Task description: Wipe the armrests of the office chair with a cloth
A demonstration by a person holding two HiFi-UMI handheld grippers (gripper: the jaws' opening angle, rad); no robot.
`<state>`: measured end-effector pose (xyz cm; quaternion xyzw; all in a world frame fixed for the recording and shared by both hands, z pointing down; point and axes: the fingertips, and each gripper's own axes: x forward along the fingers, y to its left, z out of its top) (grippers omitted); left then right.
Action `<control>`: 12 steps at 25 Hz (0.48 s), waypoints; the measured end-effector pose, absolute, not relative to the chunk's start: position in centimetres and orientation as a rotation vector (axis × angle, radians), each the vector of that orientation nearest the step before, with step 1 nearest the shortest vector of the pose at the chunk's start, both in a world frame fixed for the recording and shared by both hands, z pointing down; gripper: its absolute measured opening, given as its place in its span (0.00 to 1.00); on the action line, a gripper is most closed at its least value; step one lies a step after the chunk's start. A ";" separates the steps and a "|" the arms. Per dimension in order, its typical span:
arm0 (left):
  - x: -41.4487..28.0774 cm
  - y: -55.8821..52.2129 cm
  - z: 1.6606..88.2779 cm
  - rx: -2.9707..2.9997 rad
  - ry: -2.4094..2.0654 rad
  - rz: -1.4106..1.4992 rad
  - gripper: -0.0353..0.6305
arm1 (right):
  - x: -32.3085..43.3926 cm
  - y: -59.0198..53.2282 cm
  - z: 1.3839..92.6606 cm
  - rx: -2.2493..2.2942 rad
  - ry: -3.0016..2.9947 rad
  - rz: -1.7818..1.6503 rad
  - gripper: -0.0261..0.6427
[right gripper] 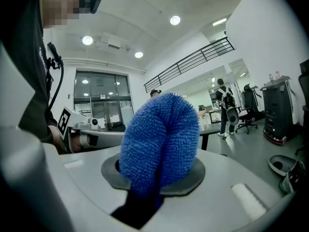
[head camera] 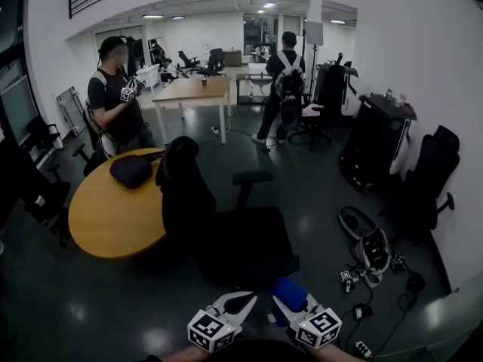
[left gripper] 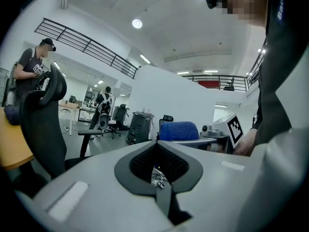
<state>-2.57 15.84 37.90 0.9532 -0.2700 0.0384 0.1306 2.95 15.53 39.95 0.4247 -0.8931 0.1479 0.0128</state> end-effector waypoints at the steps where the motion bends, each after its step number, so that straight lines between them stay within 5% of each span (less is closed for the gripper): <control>1: -2.8 15.9 37.9 2.766 -0.784 0.107 0.08 | 2.7 15.6 39.9 1.325 -2.781 0.453 0.20; 12: -4.3 16.3 38.0 2.771 -0.783 0.081 0.08 | 2.6 16.3 40.0 1.372 -2.755 0.458 0.20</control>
